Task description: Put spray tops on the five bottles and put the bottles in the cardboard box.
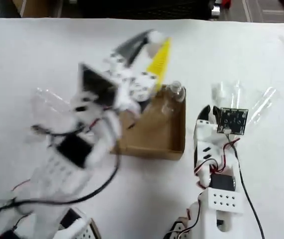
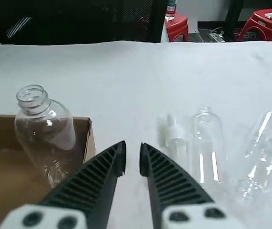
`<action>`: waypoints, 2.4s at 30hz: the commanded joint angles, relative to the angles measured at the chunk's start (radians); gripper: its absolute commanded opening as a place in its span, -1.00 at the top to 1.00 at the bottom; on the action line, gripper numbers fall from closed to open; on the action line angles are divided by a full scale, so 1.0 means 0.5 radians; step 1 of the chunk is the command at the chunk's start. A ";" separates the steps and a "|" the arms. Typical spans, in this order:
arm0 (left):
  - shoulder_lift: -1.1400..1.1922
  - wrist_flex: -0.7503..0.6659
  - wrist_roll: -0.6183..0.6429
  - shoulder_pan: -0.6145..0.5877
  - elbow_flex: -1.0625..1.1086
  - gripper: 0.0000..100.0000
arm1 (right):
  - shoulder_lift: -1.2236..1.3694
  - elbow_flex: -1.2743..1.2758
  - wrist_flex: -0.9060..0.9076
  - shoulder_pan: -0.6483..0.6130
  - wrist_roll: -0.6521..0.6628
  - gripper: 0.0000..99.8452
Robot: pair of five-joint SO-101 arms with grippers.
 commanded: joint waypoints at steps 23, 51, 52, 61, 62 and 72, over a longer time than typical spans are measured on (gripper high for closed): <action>1.017 -0.304 -0.015 -0.017 -0.620 0.95 | -0.014 -0.006 -0.054 0.011 0.037 0.92; 1.174 -0.295 -0.009 0.115 -0.411 0.94 | -0.014 -0.009 -0.054 0.008 0.046 0.92; 1.192 -0.288 -0.009 0.115 -0.411 0.91 | -0.014 -0.012 -0.054 0.008 0.046 0.92; 1.241 -0.160 0.003 0.094 -0.430 0.74 | -0.014 -0.015 -0.054 0.005 0.049 0.92; 1.238 -0.160 0.003 0.091 -0.433 0.74 | -0.014 -0.015 -0.054 0.005 0.049 0.92; 1.094 -0.144 -0.012 0.069 -0.411 0.81 | -0.014 -0.015 -0.054 0.002 0.049 0.92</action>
